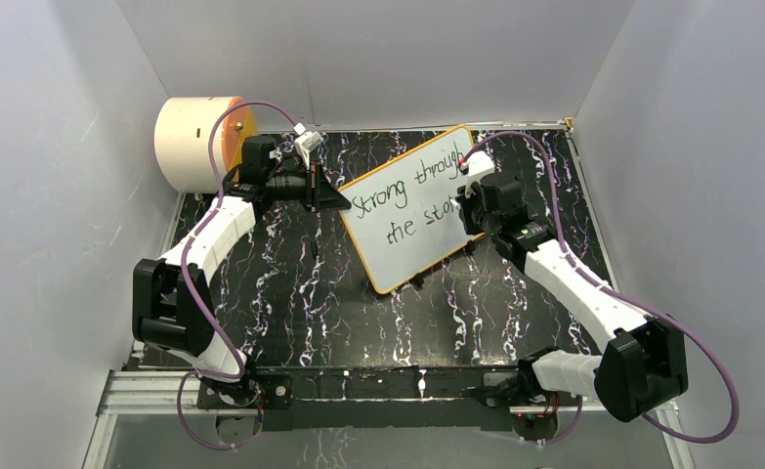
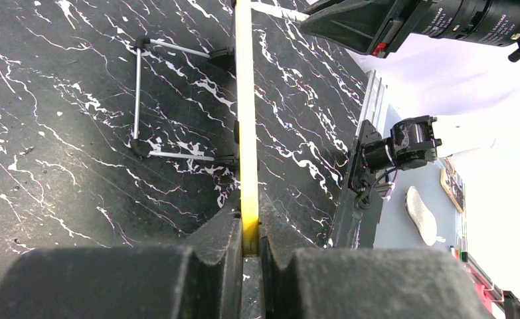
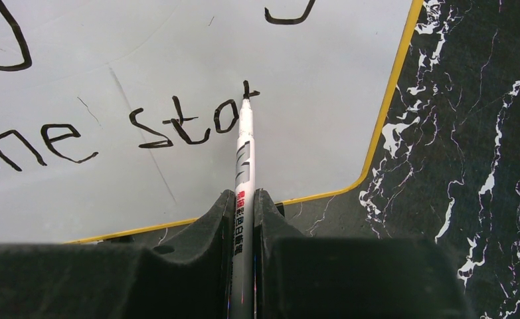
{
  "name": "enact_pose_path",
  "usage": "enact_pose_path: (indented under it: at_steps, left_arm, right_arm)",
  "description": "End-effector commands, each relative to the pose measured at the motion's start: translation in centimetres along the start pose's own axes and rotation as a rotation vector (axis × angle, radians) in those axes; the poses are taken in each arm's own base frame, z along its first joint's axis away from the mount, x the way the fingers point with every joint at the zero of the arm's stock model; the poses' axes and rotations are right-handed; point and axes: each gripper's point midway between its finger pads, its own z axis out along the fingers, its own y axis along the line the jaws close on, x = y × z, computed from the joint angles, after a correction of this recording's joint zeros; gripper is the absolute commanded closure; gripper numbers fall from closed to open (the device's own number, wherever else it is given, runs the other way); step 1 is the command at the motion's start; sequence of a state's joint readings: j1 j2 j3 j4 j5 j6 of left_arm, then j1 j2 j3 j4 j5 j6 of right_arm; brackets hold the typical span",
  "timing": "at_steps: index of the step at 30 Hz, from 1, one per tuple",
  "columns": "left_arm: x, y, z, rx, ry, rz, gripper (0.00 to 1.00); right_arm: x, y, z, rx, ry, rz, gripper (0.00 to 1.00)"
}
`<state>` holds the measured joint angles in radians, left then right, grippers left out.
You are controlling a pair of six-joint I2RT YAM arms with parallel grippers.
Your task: Write a sentence on the whiteboard
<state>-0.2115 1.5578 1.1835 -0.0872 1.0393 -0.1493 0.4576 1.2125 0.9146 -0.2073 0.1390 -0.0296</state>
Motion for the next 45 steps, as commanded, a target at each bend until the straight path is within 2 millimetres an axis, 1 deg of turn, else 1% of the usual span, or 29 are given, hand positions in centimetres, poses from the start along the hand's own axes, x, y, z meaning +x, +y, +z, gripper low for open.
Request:
enact_pose_path:
  at_steps: [1, 14, 27, 32, 36, 45]
  left_arm:
    - [-0.3, -1.7, -0.8, 0.029, -0.006, 0.031, 1.0]
    - [-0.2, -1.6, -0.7, 0.03, -0.004, 0.029, 1.0]
    - [-0.2, -1.6, -0.7, 0.028, -0.005, 0.029, 1.0]
    - [-0.3, -1.6, -0.8, 0.028, -0.006, 0.031, 1.0]
    - [-0.3, -1.6, -0.7, 0.027, -0.005, 0.03, 1.0]
    - [-0.3, -1.6, -0.7, 0.027, -0.005, 0.028, 1.0]
  right_arm:
    - [-2.3, -0.3, -0.3, 0.013, -0.08, 0.014, 1.0]
    - [-3.1, -1.3, 0.1, 0.052, -0.113, 0.022, 1.0]
    - [-2.7, -2.0, 0.5, 0.067, -0.098, 0.036, 1.0]
    - [-3.2, -2.5, -0.3, 0.083, -0.125, 0.043, 1.0]
    - [-2.8, -3.0, -0.6, 0.106, -0.118, 0.048, 1.0]
    - [-2.4, -2.7, -0.2, 0.088, -0.101, 0.049, 1.0]
